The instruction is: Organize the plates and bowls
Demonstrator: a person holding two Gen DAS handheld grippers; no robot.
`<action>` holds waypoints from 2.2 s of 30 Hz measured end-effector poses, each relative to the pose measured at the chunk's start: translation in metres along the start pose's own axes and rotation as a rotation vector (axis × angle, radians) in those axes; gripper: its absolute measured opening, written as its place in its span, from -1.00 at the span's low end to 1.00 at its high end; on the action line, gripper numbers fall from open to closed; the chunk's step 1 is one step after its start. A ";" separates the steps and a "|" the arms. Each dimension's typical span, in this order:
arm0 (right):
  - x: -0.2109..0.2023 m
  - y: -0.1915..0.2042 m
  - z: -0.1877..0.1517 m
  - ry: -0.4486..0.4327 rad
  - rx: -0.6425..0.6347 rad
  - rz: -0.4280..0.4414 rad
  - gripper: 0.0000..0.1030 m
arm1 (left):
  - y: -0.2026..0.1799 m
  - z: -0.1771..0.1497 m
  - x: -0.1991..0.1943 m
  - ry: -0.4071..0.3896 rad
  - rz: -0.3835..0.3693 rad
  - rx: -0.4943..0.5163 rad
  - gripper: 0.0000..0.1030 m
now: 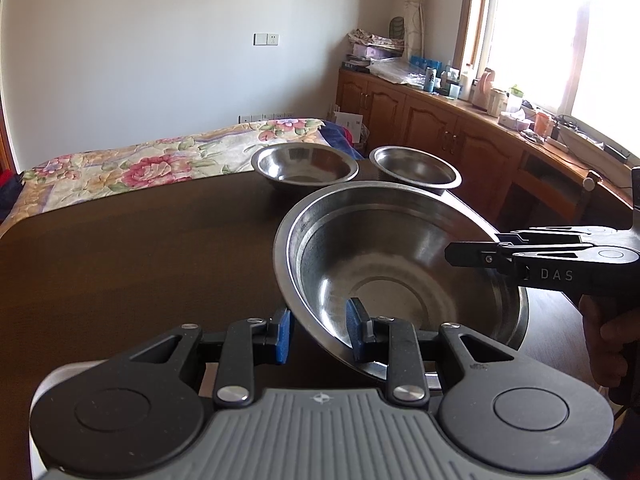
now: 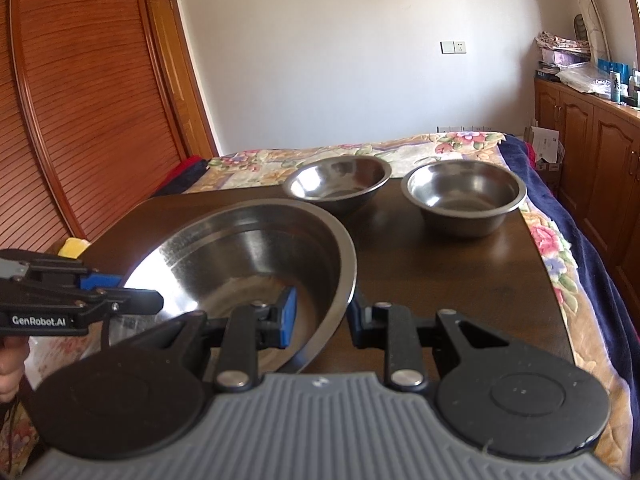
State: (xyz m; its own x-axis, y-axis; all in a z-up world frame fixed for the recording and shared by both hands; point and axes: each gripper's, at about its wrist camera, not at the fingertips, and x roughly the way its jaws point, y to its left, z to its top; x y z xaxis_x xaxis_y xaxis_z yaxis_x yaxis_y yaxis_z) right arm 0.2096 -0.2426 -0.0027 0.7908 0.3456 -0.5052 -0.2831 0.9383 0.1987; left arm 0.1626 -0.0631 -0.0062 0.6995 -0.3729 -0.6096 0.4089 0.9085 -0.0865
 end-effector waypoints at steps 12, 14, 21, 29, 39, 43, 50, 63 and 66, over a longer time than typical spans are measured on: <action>-0.014 0.016 -0.018 0.023 -0.006 -0.001 -0.44 | 0.001 -0.023 -0.017 0.009 -0.022 -0.006 -0.41; -0.016 0.017 -0.019 0.024 -0.005 -0.001 -0.44 | 0.001 -0.024 -0.019 0.009 -0.027 -0.008 -0.41; -0.022 0.016 -0.024 0.029 -0.003 -0.009 -0.44 | 0.000 -0.027 -0.018 0.015 -0.042 -0.006 -0.40; -0.024 0.014 -0.028 0.036 0.003 -0.011 -0.43 | -0.002 -0.032 -0.019 0.012 -0.055 -0.007 -0.40; -0.023 0.014 -0.031 0.041 0.003 -0.001 -0.42 | -0.001 -0.032 -0.019 0.011 -0.057 -0.010 -0.37; -0.022 0.015 -0.030 0.043 0.006 0.004 -0.42 | -0.001 -0.032 -0.019 0.011 -0.059 -0.013 -0.36; -0.028 0.015 -0.024 0.024 -0.019 -0.014 -0.42 | 0.001 -0.034 -0.020 0.004 -0.047 -0.010 -0.35; -0.042 0.007 -0.005 -0.042 -0.037 -0.047 -0.34 | 0.015 -0.020 -0.034 -0.040 0.014 0.003 0.29; -0.040 0.005 0.003 -0.058 -0.050 -0.051 -0.16 | 0.020 -0.014 -0.034 -0.050 0.022 0.002 0.58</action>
State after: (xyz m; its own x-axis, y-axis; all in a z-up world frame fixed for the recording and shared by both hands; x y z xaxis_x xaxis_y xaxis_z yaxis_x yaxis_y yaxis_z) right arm 0.1781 -0.2522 0.0215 0.8347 0.2972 -0.4636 -0.2673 0.9547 0.1307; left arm 0.1392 -0.0298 0.0019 0.7367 -0.3620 -0.5712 0.3943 0.9161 -0.0720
